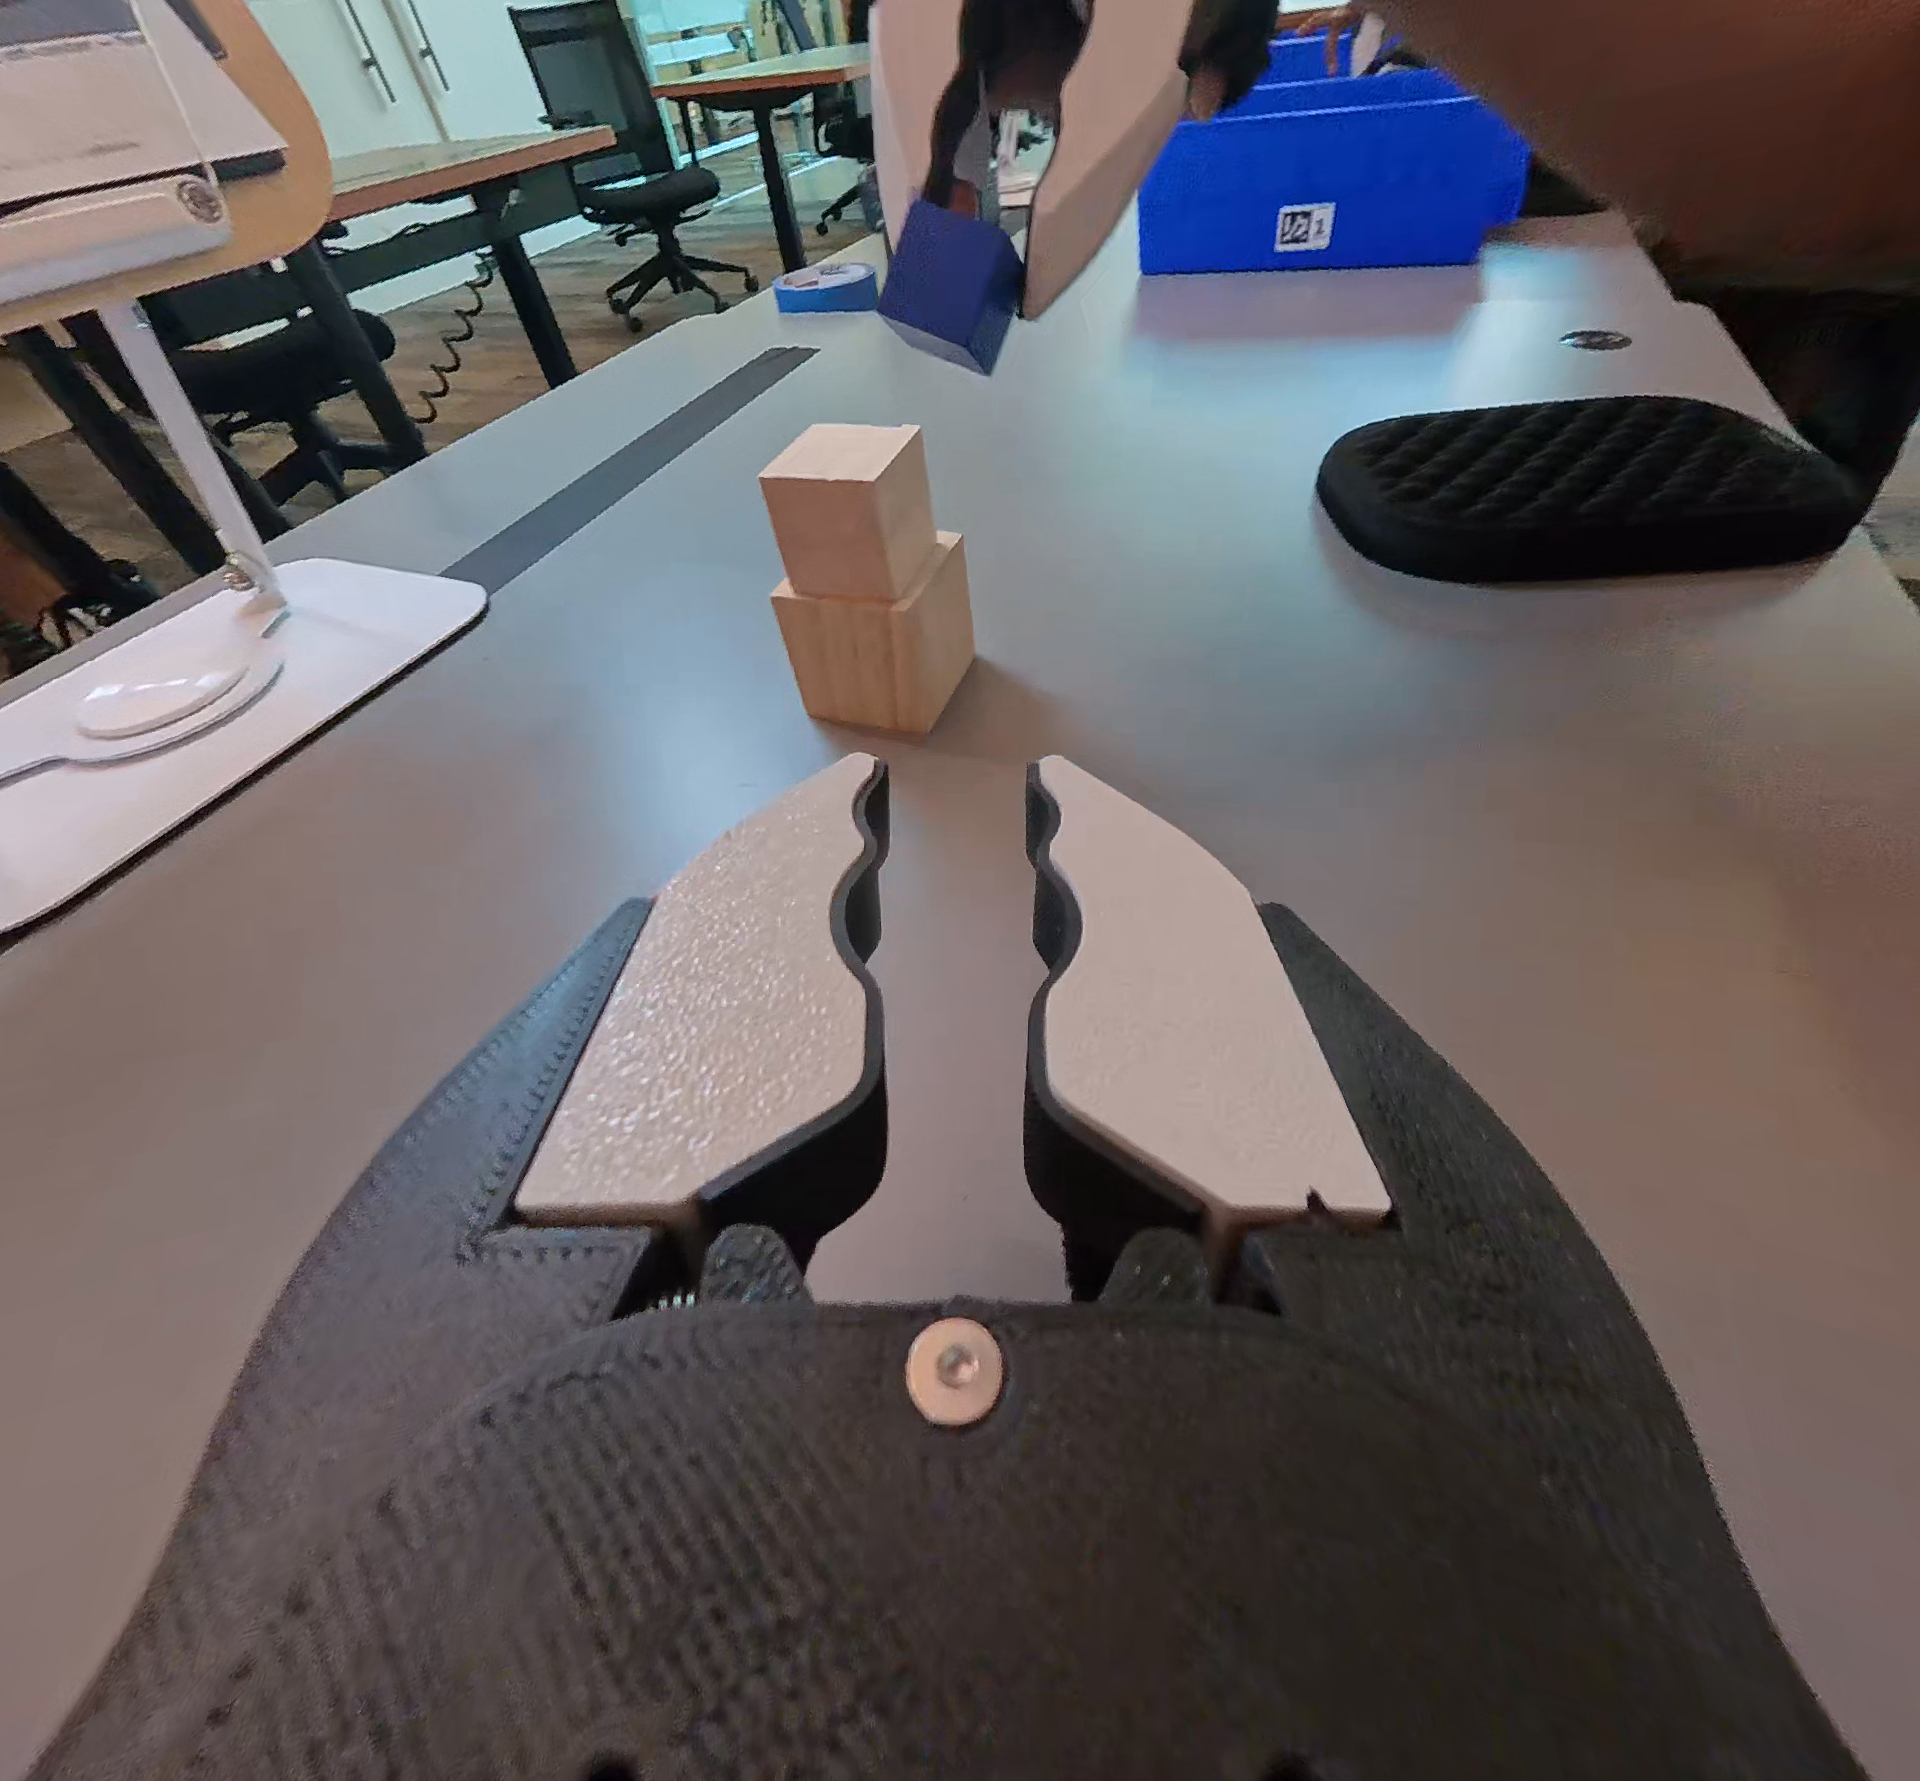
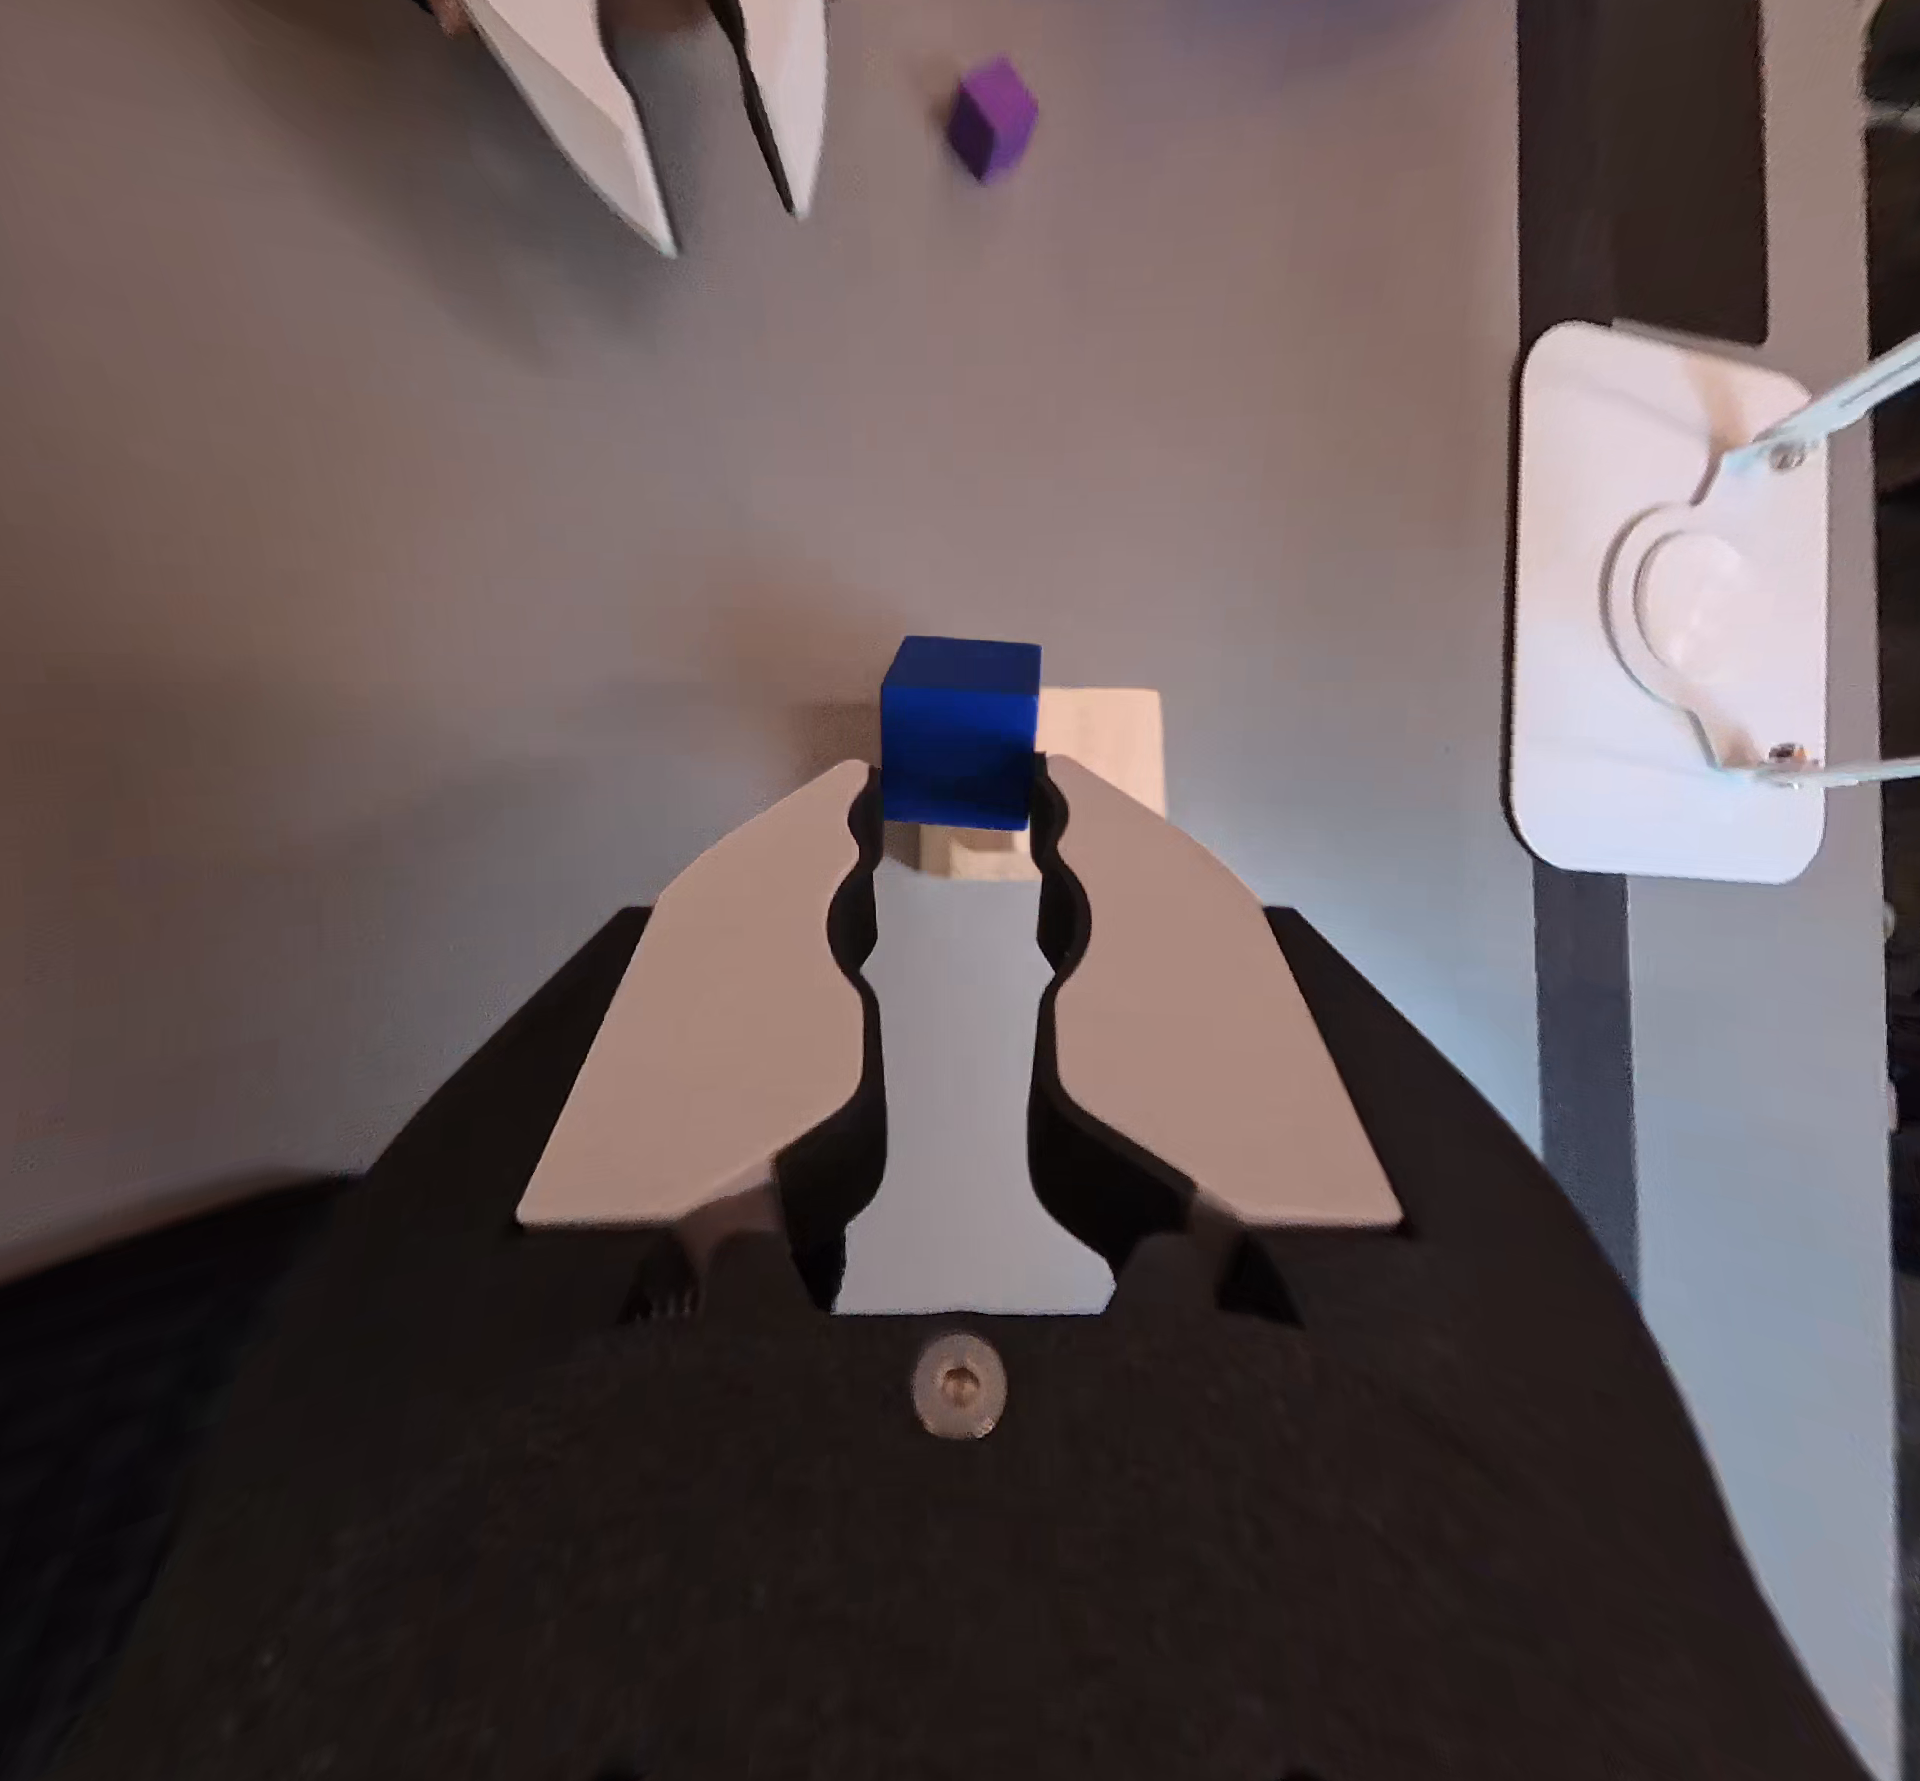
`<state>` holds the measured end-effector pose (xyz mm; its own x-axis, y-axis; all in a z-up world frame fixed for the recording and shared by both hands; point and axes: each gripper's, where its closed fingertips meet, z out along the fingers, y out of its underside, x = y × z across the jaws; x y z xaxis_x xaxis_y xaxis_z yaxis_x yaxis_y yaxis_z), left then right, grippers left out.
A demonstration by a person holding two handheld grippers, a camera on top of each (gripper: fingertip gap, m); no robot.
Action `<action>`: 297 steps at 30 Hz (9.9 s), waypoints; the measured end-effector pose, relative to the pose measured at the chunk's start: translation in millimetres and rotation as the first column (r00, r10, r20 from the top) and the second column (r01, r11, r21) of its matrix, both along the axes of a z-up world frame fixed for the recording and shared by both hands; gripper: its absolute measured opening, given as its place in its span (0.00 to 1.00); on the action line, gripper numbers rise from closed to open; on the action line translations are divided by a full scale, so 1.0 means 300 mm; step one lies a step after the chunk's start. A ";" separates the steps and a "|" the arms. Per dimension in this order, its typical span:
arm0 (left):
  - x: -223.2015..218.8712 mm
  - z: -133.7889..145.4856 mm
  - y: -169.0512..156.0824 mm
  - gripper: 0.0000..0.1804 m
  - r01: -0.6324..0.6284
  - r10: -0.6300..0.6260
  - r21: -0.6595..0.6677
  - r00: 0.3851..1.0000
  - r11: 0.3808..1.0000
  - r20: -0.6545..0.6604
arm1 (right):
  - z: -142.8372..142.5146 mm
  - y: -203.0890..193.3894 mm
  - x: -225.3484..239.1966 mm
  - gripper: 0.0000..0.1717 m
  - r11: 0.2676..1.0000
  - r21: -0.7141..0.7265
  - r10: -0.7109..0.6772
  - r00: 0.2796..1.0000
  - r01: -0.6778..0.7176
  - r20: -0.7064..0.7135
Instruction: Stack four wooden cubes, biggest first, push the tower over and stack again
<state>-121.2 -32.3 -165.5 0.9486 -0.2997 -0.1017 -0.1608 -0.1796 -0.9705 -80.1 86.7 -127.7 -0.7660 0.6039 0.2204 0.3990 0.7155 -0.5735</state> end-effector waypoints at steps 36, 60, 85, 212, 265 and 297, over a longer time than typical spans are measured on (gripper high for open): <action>-0.103 -0.005 -0.013 0.23 -0.120 0.120 -0.008 0.993 0.993 0.019 | -0.086 0.097 -0.103 0.19 0.967 0.231 -0.013 0.879 -0.110 0.476; -0.443 -0.253 -0.149 0.24 -0.485 0.460 -0.459 0.871 0.744 -0.174 | 0.163 -0.018 0.024 0.22 0.942 -0.334 -0.131 0.950 0.031 -0.282; 0.190 -0.096 0.021 0.12 0.056 -0.104 -0.181 0.957 0.982 -0.271 | -0.188 -0.386 0.046 0.20 0.966 -0.224 0.091 0.982 -0.127 -0.165; -0.340 0.126 -0.092 0.00 -0.512 0.520 0.141 0.854 0.847 -0.024 | -0.171 -0.199 -0.205 0.00 0.931 -0.002 -0.287 0.731 0.364 -0.619; -0.025 -0.205 0.393 0.34 -0.282 0.267 -0.422 0.959 0.862 -0.097 | -0.084 0.381 -0.045 0.16 0.589 -0.620 -0.794 0.517 0.519 -0.320; -0.274 -0.155 -0.071 0.37 0.022 -0.090 -0.433 0.986 0.901 -0.137 | -0.149 0.254 -0.070 0.13 0.725 -0.504 -0.668 0.659 0.470 -0.346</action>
<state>-203.4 -53.6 -212.1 0.9126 -0.3987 -0.0907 -0.3201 -0.5586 -0.7651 -101.2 162.7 -172.5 -0.0913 0.9866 0.1350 0.2622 0.1546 -0.9525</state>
